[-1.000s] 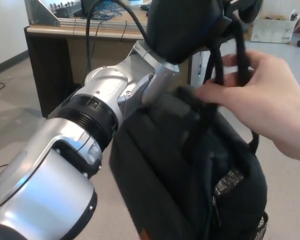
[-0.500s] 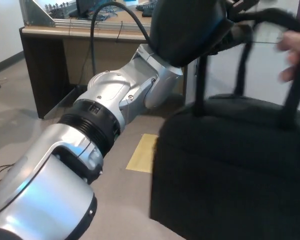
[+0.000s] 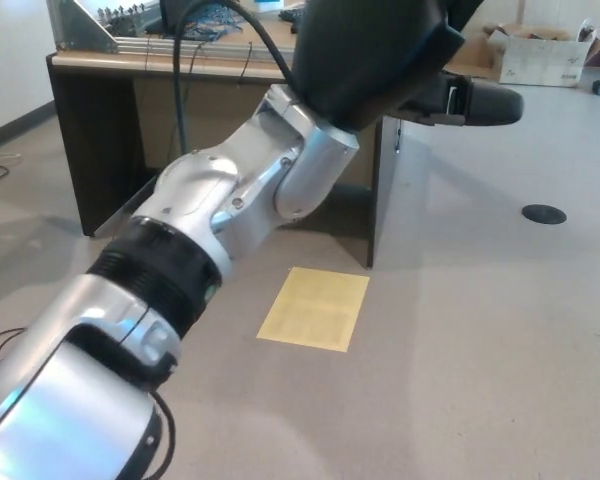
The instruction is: A person hands over a black lunchbag to the robot and the robot uses its left hand to grab the strips of the lunchbag, the gives it back to the person.
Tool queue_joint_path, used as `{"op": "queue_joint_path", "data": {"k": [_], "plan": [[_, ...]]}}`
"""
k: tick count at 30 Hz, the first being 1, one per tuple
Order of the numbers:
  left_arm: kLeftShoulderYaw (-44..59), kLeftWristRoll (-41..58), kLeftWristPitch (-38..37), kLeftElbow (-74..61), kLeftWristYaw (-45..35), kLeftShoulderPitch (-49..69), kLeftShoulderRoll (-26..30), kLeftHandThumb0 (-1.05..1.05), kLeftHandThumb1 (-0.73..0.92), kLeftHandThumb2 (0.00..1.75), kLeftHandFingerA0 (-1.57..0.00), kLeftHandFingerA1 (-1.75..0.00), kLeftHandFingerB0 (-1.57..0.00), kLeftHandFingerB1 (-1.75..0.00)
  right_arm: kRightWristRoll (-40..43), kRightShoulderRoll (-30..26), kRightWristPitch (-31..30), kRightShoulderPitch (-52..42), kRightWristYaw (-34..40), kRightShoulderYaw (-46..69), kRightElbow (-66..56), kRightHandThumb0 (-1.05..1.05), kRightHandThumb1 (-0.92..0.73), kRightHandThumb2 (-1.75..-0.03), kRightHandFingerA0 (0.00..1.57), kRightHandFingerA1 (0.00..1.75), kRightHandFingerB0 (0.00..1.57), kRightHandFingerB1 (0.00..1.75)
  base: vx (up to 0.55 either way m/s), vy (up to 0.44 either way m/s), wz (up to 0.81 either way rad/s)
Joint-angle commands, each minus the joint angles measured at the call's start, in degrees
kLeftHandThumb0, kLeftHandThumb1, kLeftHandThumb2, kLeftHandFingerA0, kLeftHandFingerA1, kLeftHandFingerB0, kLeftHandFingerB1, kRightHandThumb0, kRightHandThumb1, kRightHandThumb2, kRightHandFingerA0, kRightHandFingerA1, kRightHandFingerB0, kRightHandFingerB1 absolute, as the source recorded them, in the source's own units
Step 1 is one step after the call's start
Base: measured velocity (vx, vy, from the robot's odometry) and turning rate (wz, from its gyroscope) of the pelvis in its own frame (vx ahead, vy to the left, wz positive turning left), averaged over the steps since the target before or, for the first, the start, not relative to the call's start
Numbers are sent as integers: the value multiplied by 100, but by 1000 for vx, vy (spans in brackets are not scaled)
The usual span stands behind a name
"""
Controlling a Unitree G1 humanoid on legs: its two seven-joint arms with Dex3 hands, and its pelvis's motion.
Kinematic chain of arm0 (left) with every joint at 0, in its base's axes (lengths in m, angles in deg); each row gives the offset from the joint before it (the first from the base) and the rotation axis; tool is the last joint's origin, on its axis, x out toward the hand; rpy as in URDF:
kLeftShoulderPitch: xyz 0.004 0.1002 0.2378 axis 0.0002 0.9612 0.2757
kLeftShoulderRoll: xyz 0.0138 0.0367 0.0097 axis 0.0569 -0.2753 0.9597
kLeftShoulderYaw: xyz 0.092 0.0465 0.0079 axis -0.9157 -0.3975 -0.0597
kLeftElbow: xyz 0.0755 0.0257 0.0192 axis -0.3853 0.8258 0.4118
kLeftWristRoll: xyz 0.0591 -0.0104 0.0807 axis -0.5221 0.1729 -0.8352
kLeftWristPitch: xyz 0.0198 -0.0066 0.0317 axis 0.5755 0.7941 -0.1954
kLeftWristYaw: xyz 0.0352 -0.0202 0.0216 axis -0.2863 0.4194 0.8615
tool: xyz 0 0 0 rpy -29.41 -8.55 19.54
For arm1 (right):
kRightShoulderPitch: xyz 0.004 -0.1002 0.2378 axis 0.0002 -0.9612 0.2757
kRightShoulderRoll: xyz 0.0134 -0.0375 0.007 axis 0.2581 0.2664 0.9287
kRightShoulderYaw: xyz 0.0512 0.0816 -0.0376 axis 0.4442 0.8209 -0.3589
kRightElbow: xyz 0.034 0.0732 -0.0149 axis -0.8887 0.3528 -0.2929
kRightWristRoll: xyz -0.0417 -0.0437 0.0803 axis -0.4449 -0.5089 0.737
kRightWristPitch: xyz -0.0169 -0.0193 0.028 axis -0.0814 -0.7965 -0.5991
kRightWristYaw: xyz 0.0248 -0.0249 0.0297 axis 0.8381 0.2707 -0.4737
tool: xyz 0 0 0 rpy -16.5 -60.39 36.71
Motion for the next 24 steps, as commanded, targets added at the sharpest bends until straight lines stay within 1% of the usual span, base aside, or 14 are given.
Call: {"op": "queue_joint_path", "data": {"k": [1,2,6,7,8,10,11,13,16,17,18,19,22,24], "plan": [[808,1922,580,-2526,-2907,1444,1095,-98,60,60,0,0,0,0,48,-191,68,-86,27,77,100,-67,-74,-62,72,51,74,50,0,0,0],[963,2043,601,-2906,-2911,1937,1317,-95,60,59,0,0,0,0,97,-193,79,-180,-11,107,70,-66,-73,-62,71,50,74,50,0,0,0],[1306,2286,520,-3638,-2927,3060,1798,-90,62,58,0,0,0,0,77,-219,122,-275,24,109,63,-65,-74,-62,72,50,73,50,0,0,0],[1472,2340,446,-3859,-2807,3570,1934,-91,57,59,0,0,0,0,98,-205,94,-311,19,121,57,-65,-73,-62,73,50,73,50,0,0,0],[1609,2345,331,-3981,-2694,3956,2045,-83,46,87,0,0,0,-4,105,-197,81,-300,16,125,76,-65,-73,-62,72,50,71,49,0,0,0],[2050,2555,-304,-4114,-2288,5367,2419,-81,46,85,0,0,0,-6,115,-201,17,-173,12,136,119,-67,-73,-62,71,51,69,49,0,0,0],[2121,2588,-449,-4048,-2228,5567,2486,-82,48,85,0,0,-1,-4,179,-172,-42,-85,-23,175,131,-67,-72,-62,70,51,69,49,0,0,0],[2263,2714,-767,-3919,-2021,6264,2530,-83,50,86,0,0,-6,-9,182,-181,-160,16,11,187,91,-65,-74,-62,68,50,67,48,0,0,0],[2368,2763,-1033,-3714,-1798,7174,2508,-86,52,87,0,0,-8,-9,216,-218,10,-25,-27,217,86,-63,-74,-62,67,51,65,49,0,0,0],[2421,2720,-1116,-3584,-1671,7537,2469,-85,51,87,-3,0,-10,-10,231,-232,47,-44,-35,232,84,-63,-73,-62,66,50,66,49,0,0,0],[2467,2707,-1118,-3521,-1601,7836,2417,-78,46,85,0,-4,-7,-13,228,-240,76,-74,-29,234,83,-64,-73,-62,66,50,65,48,0,0,0],[2502,2743,-1134,-3412,-1551,8235,2355,-78,46,85,0,-4,-7,-13,218,-248,120,-112,-6,235,83,-64,-73,-62,66,50,65,48,0,0,0],[2527,2622,-1426,-2694,-1296,8894,2306,-79,48,82,0,-1,-7,-9,239,-199,123,-72,15,249,135,-64,-71,-61,63,50,60,46,0,0,0],[2536,2624,-1450,-2476,-1292,9051,2266,-76,46,81,0,-1,-7,-11,255,-193,85,-76,-9,254,129,-65,-71,-61,61,49,57,45,0,0,0]]}}
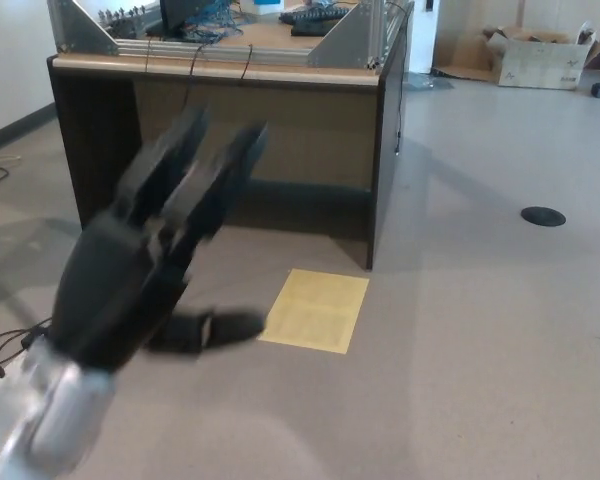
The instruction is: A person hands over a black lunchbag to the robot and the robot uses its left hand to grab the strips of the lunchbag, the gives it back to the person.
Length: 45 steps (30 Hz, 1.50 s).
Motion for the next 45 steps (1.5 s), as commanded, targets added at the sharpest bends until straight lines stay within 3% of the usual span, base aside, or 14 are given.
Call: {"op": "queue_joint_path", "data": {"k": [1,4,5,6,7,8,9,11,38,39,41,42,43,45], "plan": [[952,1523,-1205,836,-177,3705,453,-71,43,79,0,-5,-4,-14,276,-199,48,-9,-44,265,114,-65,-72,-61,59,48,54,44,0,0,0],[904,1510,-1374,1519,-147,3847,329,-75,46,82,-1,-6,-6,-14,293,-236,74,-45,-48,293,113,-68,-71,-61,58,47,51,42,0,0,0],[884,1416,-1486,1894,-39,3902,277,-77,48,82,-2,-12,-12,-18,289,-229,119,-90,-25,302,122,-71,-57,-91,49,56,44,52,0,0,0],[888,1342,-1509,2083,13,3903,246,-75,46,84,0,-12,-7,-18,279,-218,154,-83,-4,306,142,-68,-72,-62,57,46,49,41,0,0,0],[853,1232,-1605,2538,128,3889,206,-77,48,87,0,-15,-8,-21,260,-203,174,-85,26,305,176,-66,-57,-90,49,57,43,53,0,0,0],[810,1083,-1611,2876,226,3895,195,-78,48,88,0,-15,-9,-21,246,-194,212,-121,44,312,207,-63,-72,-62,55,46,48,41,0,0,0],[796,1029,-1590,3024,239,3878,191,-78,48,89,0,-15,-10,-21,239,-191,224,-120,47,316,230,-59,-57,-98,52,62,32,50,0,0,0],[807,1064,-1664,3296,162,3893,163,-78,48,89,0,-15,-9,-21,209,-178,228,-138,49,314,256,-64,-69,-62,53,46,45,40,0,0,0],[898,1446,-1796,4049,-1025,3487,165,-76,49,90,0,-17,-8,-22,114,-171,201,-228,229,305,146,-67,-70,-63,48,43,43,39,0,0,0],[894,1451,-1773,4039,-1057,3461,156,-80,63,59,0,-24,-5,-25,100,-186,214,-240,244,298,127,-67,-61,-100,46,58,29,48,0,0,0],[871,1390,-1742,4040,-1035,3432,165,-79,50,88,-4,-18,-6,-20,90,-193,276,-257,270,296,140,-67,-60,-100,48,59,32,50,0,0,0],[862,1363,-1728,4037,-1017,3418,166,-78,50,88,-4,-18,-7,-21,100,-190,300,-266,276,304,158,-71,-72,-63,51,43,45,40,0,0,0],[856,1345,-1721,4040,-1008,3400,170,-77,50,88,-4,-19,-7,-21,113,-188,286,-273,262,309,152,-69,-61,-101,47,58,33,49,0,0,0],[857,1355,-1740,4092,-1032,3340,166,-83,53,69,-5,-20,-9,-22,143,-188,252,-273,237,322,169,-69,-71,-63,48,43,43,40,0,0,0]]}}
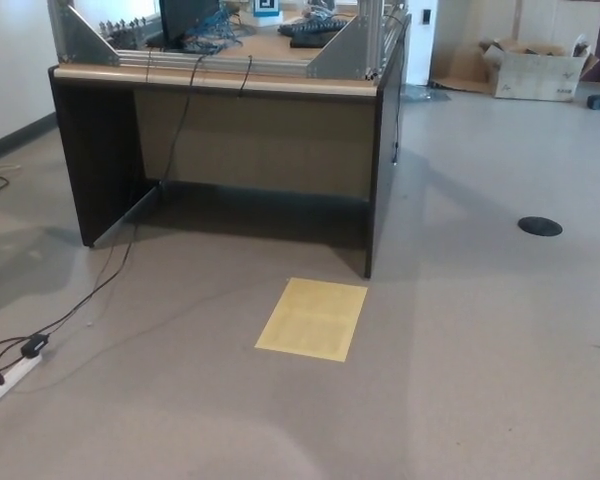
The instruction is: A person hands over a black lunchbag to the robot and the robot uses its left hand to grab the strips of the lunchbag, the gives it back to the person.
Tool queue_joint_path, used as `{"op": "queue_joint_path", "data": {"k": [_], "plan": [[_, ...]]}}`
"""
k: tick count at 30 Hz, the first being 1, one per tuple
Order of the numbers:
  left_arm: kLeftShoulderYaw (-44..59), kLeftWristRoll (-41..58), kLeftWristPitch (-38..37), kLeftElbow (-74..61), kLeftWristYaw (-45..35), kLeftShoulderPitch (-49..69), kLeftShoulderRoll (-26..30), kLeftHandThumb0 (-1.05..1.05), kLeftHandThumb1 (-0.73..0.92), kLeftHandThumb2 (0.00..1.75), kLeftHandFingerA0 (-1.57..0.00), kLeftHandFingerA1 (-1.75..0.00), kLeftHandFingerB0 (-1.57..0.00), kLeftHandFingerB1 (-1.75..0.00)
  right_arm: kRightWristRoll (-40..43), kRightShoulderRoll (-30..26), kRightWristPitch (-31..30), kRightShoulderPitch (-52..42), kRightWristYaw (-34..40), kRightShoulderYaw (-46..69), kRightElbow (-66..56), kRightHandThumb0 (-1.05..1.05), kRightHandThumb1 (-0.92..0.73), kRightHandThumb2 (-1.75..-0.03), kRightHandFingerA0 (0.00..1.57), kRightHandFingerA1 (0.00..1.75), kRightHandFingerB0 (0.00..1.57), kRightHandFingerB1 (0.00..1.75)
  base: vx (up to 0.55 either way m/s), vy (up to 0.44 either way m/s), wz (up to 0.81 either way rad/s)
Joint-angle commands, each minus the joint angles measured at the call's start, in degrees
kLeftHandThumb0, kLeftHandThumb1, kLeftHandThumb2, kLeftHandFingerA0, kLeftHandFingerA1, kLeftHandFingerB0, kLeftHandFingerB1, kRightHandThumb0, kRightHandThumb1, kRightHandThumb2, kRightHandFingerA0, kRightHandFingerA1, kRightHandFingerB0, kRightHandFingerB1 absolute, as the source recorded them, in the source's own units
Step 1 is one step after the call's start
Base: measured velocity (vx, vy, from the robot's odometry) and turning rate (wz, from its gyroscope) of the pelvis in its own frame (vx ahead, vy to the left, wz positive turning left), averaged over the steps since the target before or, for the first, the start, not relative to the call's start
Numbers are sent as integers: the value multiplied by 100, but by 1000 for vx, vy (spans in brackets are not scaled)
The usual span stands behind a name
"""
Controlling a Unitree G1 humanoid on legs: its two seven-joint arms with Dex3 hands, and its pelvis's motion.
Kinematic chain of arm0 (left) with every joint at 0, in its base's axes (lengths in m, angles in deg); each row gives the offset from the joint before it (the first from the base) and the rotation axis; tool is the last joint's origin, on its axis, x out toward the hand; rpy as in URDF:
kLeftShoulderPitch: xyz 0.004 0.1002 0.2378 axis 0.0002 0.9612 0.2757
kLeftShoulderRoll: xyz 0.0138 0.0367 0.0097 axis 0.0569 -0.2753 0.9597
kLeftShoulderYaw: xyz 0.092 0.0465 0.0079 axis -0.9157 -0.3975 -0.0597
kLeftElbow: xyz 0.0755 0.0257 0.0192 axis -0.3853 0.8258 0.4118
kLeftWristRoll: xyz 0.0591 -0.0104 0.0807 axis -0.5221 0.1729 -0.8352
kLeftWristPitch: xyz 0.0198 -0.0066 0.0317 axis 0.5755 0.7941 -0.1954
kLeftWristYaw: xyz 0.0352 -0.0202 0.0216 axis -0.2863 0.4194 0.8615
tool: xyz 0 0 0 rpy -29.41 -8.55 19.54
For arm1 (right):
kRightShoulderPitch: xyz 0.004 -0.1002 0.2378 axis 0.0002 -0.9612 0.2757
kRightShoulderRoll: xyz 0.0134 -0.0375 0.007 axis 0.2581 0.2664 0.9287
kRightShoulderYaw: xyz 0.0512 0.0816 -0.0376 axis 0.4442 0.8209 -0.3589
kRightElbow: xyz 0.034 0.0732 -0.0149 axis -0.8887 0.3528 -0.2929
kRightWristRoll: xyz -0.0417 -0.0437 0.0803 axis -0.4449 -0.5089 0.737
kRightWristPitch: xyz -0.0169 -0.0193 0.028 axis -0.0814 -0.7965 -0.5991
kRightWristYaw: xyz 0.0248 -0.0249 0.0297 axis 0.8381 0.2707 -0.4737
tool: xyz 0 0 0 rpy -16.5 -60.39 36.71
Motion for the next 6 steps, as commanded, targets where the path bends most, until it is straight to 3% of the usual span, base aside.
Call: {"op": "queue_joint_path", "data": {"k": [1,4,6], "plan": [[17,123,-52,107,-216,-135,71,-82,53,69,-5,-21,-9,-22,66,-97,66,-54,73,68,60,-68,-72,-63,48,42,44,39,0,0,0],[35,182,-32,101,-302,-176,80,-82,52,69,-5,-21,-9,-22,69,-88,83,-26,82,74,76,-67,-72,-63,49,42,44,39,0,0,0],[37,186,-38,100,-311,-188,84,-77,62,59,-4,-25,-7,-24,76,-83,72,-19,77,78,67,-67,-73,-62,50,43,45,40,0,0,0]]}}
